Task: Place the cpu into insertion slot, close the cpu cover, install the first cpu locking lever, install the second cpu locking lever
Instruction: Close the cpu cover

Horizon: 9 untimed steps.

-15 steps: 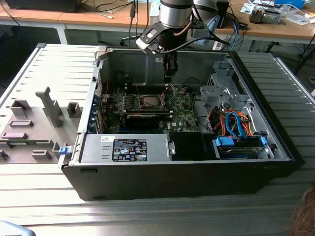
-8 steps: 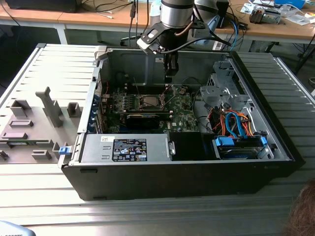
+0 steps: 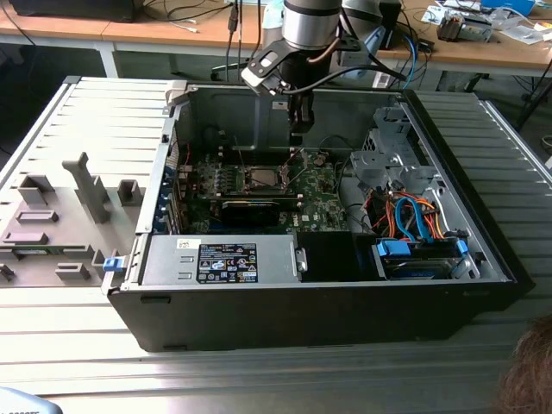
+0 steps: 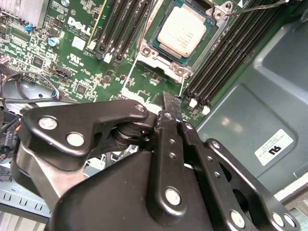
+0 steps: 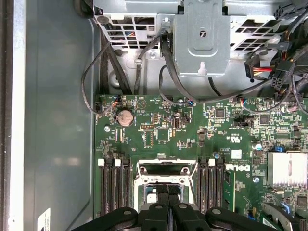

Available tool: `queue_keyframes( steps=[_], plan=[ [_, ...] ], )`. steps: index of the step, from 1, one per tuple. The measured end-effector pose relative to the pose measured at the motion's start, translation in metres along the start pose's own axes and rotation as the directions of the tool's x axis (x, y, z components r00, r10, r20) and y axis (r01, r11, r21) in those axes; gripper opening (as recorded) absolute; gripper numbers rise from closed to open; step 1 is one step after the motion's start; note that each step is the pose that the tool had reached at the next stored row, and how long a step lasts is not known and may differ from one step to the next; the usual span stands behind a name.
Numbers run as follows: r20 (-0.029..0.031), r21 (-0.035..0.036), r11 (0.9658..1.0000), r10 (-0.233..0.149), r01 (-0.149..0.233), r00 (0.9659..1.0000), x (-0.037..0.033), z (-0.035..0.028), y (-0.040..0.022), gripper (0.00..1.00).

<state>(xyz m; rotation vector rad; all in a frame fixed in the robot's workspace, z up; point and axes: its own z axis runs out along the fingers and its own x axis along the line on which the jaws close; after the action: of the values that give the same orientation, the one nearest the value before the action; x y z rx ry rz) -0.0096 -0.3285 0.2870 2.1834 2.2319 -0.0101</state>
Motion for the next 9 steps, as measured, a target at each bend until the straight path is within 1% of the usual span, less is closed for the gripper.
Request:
queue_keyframes(
  steps=[9],
  plan=[
    [-0.0001,0.0000,1.0000,0.000,0.000,1.0000,0.0000,0.0005,0.0016,0.11]
  ],
)
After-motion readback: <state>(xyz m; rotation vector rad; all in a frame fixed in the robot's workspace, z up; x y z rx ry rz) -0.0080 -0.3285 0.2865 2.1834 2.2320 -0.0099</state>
